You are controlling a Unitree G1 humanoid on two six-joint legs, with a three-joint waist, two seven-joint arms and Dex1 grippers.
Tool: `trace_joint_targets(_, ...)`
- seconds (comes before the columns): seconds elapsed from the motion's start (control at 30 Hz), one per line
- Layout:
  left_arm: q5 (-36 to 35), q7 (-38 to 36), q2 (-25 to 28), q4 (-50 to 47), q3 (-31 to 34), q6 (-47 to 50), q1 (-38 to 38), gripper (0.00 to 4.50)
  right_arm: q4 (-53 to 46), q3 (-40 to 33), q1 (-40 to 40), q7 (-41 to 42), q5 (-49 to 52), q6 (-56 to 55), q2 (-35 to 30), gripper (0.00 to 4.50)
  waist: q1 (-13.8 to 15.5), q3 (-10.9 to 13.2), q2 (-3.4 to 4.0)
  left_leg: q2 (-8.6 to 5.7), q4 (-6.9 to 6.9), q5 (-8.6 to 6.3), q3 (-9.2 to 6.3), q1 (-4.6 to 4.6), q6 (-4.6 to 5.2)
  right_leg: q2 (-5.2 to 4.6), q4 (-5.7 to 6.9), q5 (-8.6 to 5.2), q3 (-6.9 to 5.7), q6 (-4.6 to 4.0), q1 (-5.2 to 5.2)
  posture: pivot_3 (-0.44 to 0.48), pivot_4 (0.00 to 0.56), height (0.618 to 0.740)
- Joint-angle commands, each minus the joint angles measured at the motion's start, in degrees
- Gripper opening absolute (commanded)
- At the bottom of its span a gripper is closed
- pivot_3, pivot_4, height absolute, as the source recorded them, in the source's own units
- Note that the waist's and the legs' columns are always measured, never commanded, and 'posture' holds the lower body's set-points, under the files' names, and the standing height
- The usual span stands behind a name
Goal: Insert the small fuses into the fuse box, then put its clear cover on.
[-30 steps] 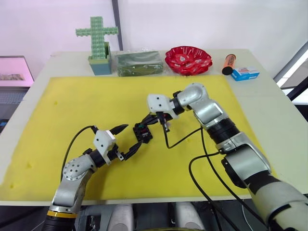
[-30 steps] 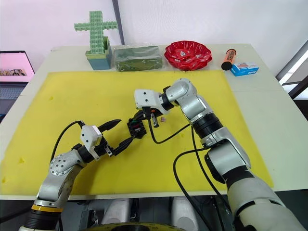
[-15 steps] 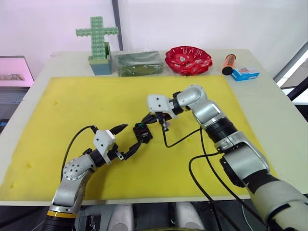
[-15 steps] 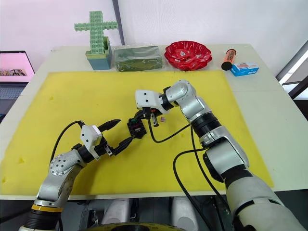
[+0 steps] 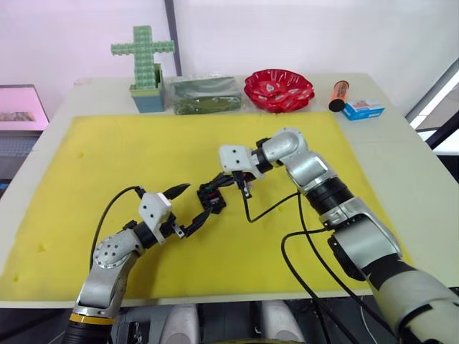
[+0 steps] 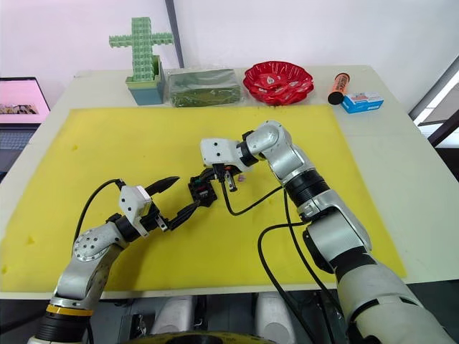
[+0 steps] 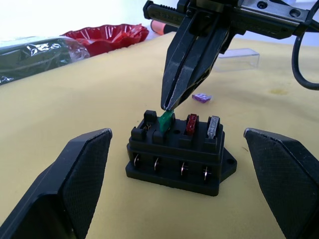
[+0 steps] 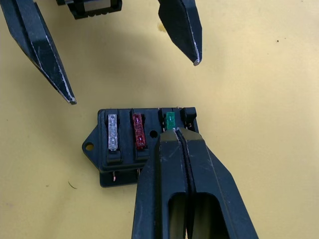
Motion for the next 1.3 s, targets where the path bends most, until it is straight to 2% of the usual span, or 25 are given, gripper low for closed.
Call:
trace_joint_targets(0.03,-0.53,-0.03,0.43,-2.06,0.38,-0.19,-0.14,4.5,2.19,2.27,0.88,-1.12,-3.21,-0.46,-0.05,0.01,0.0,-0.01,-0.01,0.0,0.0,0.0,0.0,0.01,0.0,0.0,0.0,0.0,0.0,0.0,0.01,0.0,0.15,0.74)
trace_joint_targets(0.33,-0.5,0.0,0.48,-2.33,0.37,-0.2,0.18,4.5,2.3,3.34,1.2,-0.27,-4.0,0.03,0.01,0.01,0.02,-0.01,-0.01,0.0,0.0,0.0,0.0,0.17,0.0,-0.01,-0.01,-0.03,0.0,-0.06,0.2,0.0,0.15,0.74)
trace_joint_targets(0.6,-0.45,0.27,0.41,-2.51,0.42,-0.19,0.34,4.5,1.64,4.61,2.85,-0.52,-5.62,-0.56,-0.41,0.01,-0.04,-0.01,0.0,0.01,-0.16,-0.01,0.03,0.67,0.0,-0.03,-0.06,-0.12,0.0,-0.19,0.6,0.0,0.15,0.74)
trace_joint_targets(0.87,-0.49,0.34,0.41,-2.62,0.46,-0.11,0.53,4.5,5.08,4.74,2.86,-3.49,-7.06,-0.56,0.96,0.01,-0.15,-0.28,0.04,0.03,-0.19,-0.01,0.03,0.76,0.0,-0.03,-0.06,-0.14,0.01,-0.22,0.64,0.0,0.15,0.74)
trace_joint_targets(1.3,-0.39,0.59,0.35,-2.6,0.56,-0.19,0.84,4.5,3.76,6.4,5.36,-1.75,-8.09,0.45,1.4,0.01,-0.16,-0.48,0.1,0.04,-0.23,-0.01,0.03,0.77,0.0,-0.04,-0.1,-0.15,0.01,-0.24,0.64,0.0,0.15,0.74)
